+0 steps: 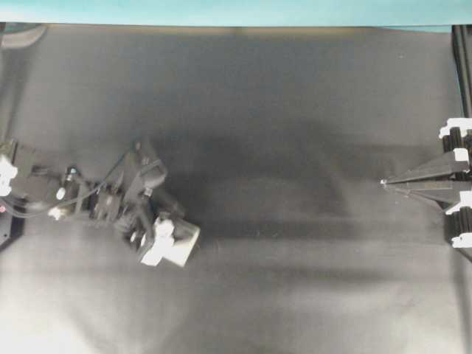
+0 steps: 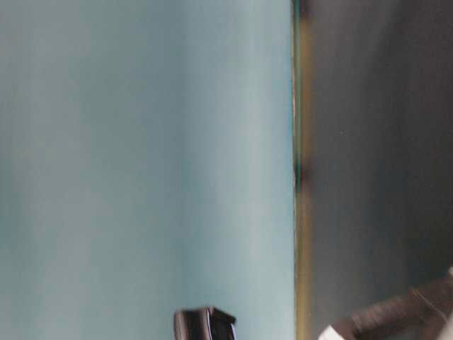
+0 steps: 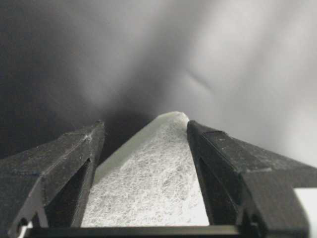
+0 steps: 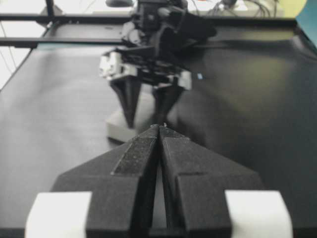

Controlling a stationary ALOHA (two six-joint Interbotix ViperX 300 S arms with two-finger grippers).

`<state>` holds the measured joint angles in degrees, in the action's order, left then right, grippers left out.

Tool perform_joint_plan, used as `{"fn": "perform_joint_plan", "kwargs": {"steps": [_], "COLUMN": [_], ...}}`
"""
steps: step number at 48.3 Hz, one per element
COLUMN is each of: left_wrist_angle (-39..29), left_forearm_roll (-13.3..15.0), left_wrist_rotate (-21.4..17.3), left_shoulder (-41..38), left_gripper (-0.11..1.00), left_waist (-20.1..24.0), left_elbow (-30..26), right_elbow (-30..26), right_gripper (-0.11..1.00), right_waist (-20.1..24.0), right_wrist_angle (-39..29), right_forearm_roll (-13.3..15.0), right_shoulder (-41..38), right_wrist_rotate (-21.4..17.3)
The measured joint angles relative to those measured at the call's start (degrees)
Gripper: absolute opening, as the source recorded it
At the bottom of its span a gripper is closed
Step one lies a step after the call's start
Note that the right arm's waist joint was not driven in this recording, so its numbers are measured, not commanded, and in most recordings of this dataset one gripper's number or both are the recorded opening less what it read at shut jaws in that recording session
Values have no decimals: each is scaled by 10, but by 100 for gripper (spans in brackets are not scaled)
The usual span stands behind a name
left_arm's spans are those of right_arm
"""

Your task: Push the sponge with the left arm to wipe the table.

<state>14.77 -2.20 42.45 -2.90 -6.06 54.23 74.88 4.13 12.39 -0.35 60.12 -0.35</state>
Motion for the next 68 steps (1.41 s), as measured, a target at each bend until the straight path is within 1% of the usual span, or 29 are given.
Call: {"fn": "perform_joint_plan", "kwargs": {"steps": [3,12,19,26,30,38,41,43,48,55,68], "left_wrist_angle": [0,0,-1,-1,-1,-2,-3,-3,-4,-7,-22], "left_forearm_roll": [0,-1,0,-1,-1,-1,-1,-1,-1,-1,-1], "left_wrist_rotate": [15,43,69,81,82,70,61,47,16,-12,-29], "left_shoulder": [2,4,4,4,3,5,11,18,48,98,192], "left_gripper": [66,66,66,66,66,66,66,66,66,66,66], "left_waist": [-20,-77,-132,-175,-187,-180,-171,-162,-144,-146,-141], "left_elbow": [4,11,10,7,4,4,4,4,4,4,31], "right_elbow": [1,1,1,1,1,1,1,0,0,1,7], "right_gripper": [0,0,0,0,0,0,0,0,0,0,0], "right_waist": [0,0,0,0,0,0,0,0,0,0,0], "right_wrist_angle": [-9,-24,-26,-26,-26,-26,-26,-26,-27,-26,-27], "right_forearm_roll": [0,0,0,-1,-1,0,0,-1,-1,-1,-1], "right_shoulder": [6,25,33,36,35,36,36,36,36,36,39], "right_wrist_rotate": [1,0,0,1,0,0,1,0,0,0,0]}}
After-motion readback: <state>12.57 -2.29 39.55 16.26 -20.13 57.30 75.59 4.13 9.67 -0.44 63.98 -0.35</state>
